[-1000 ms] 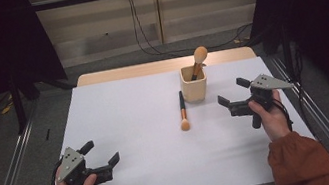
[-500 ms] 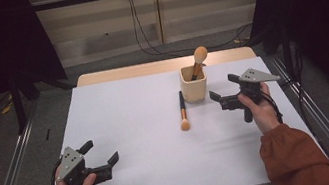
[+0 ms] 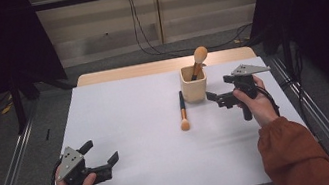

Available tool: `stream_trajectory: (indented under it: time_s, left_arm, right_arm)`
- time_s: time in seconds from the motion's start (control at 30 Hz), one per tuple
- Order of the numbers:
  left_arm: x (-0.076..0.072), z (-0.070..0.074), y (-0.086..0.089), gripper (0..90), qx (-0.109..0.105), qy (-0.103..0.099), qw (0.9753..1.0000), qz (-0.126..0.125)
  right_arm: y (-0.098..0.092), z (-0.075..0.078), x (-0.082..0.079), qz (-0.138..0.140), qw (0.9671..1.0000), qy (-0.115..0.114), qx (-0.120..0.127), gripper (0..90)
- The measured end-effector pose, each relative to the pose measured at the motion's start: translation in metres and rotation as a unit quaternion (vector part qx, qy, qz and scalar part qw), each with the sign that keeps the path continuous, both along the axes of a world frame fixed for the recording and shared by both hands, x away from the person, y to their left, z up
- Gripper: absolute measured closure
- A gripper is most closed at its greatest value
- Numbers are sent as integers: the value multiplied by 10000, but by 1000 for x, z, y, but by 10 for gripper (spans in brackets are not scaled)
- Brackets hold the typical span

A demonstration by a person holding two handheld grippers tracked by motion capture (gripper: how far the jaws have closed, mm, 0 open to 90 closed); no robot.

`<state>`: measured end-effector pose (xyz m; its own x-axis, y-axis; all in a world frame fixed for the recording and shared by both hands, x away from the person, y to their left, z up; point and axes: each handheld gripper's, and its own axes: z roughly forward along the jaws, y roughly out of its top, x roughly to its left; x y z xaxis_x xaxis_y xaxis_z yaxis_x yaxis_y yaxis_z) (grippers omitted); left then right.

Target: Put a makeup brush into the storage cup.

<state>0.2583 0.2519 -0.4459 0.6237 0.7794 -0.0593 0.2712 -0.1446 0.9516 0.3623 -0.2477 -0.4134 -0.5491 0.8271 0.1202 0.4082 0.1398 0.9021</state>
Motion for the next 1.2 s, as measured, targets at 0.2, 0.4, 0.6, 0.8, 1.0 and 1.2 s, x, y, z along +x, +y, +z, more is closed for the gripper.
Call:
stream_trajectory:
  time_s: [0.2, 0.4, 0.6, 0.8, 1.0, 1.2]
  left_arm:
    - [0, 0, 0, 27, 2, -7, 10000, 4]
    - [0, 0, 0, 27, 31, -11, 10000, 3]
    - [1, -1, 0, 28, 52, 15, 10000, 18]
    - [1, -1, 0, 28, 53, 19, 10000, 7]
    - [1, -1, 0, 28, 41, 35, 10000, 7]
    - [1, -1, -1, 27, 30, 40, 10000, -12]
  right_arm:
    - [3, 1, 6, -28, 9987, 388, -314, 19]
    - [9, 1, 13, 156, 9920, 1084, -633, 30]
    - [15, 2, 19, 191, 9839, 1563, -843, 43]
    - [20, 1, 25, 239, 9699, 2155, -1107, 54]
    - [23, -5, 30, 122, 9597, 2422, -1420, 58]
    - [33, -8, 32, 181, 9489, 2600, -1779, 60]
